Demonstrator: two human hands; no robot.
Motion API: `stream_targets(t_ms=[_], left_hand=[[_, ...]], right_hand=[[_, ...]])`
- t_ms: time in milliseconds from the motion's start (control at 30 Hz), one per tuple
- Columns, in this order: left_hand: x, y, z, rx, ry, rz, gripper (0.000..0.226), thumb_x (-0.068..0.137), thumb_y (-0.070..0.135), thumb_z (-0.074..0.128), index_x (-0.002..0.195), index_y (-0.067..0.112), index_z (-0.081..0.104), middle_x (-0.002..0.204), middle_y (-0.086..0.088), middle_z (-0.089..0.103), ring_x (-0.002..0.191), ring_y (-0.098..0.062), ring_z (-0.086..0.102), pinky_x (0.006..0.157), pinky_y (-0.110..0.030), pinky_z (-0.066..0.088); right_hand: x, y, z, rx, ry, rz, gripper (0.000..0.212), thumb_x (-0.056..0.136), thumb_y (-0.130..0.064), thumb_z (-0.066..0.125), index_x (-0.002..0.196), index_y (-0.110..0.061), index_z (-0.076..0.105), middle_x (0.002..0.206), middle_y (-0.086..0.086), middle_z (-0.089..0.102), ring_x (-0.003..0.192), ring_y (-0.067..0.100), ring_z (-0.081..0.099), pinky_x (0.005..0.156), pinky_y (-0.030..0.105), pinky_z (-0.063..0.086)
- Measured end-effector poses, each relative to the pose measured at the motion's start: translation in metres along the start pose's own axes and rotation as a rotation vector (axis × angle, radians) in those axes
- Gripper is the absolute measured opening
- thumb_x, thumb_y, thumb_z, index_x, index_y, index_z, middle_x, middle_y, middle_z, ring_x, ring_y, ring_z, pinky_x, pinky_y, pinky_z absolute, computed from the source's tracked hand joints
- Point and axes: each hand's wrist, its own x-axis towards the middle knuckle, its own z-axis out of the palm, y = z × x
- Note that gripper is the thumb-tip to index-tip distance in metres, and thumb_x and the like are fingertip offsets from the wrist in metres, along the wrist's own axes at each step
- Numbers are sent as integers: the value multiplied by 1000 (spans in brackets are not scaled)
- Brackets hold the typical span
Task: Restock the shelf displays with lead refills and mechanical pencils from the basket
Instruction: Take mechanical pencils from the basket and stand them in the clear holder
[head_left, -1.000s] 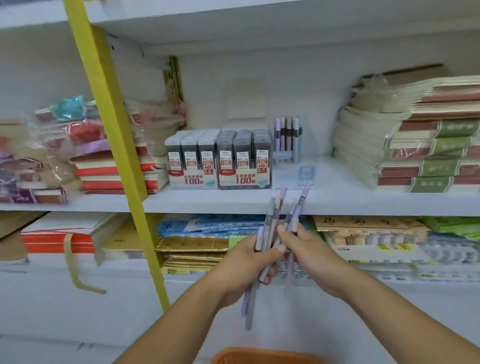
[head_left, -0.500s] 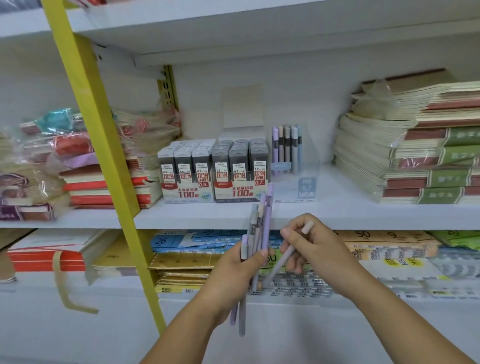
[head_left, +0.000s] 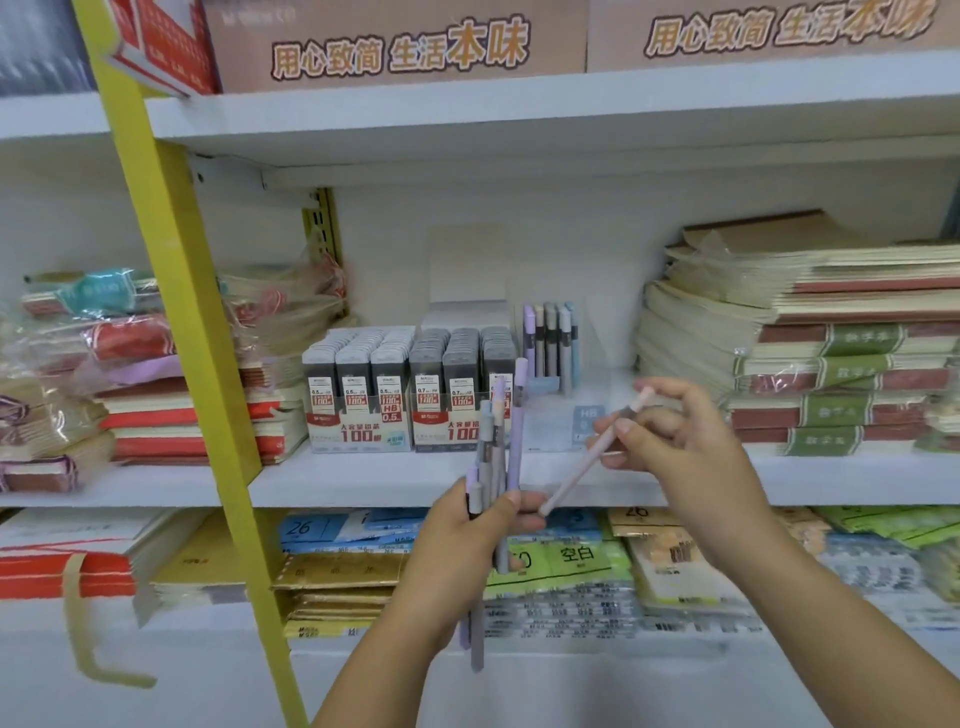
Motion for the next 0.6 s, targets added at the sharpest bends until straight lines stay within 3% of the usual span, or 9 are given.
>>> stream_targets(t_ms=[133,267,433,600], left_hand=[[27,12,-1,-76,151,85,28,102,26,56,84,36,75,88,-7,76,67,-12,69,64,-29,58],[44,15,3,-143,188,126,33,102,27,56,78,41,74,84,-21,69,53,-11,56,64,-35,56],[57,14,5,-137,193,125,21,102,25,56,97,11,70,59,6,64,50,-11,53,51,-18,48],[58,14,5,-125,187,130,22,101,25,57,96,9,71,56,7,62,50,-11,55,52,-16,48]], right_hand=[[52,-37,-9,-185,29,-241,38,93,-4,58,103,-38,46,90,-2,75,86,13,72,69,25,58],[95,-46,-2,-305,-4,-320,37,93,-8,61,99,-42,46,84,0,74,85,13,72,69,24,56],[121,-36,14,-295,-27,-348,39,90,-5,64,96,-39,47,77,5,68,71,18,71,61,30,57],[132,-30,18,-369,23,-419,39,90,-10,64,95,-43,43,80,3,70,68,13,71,58,28,54]])
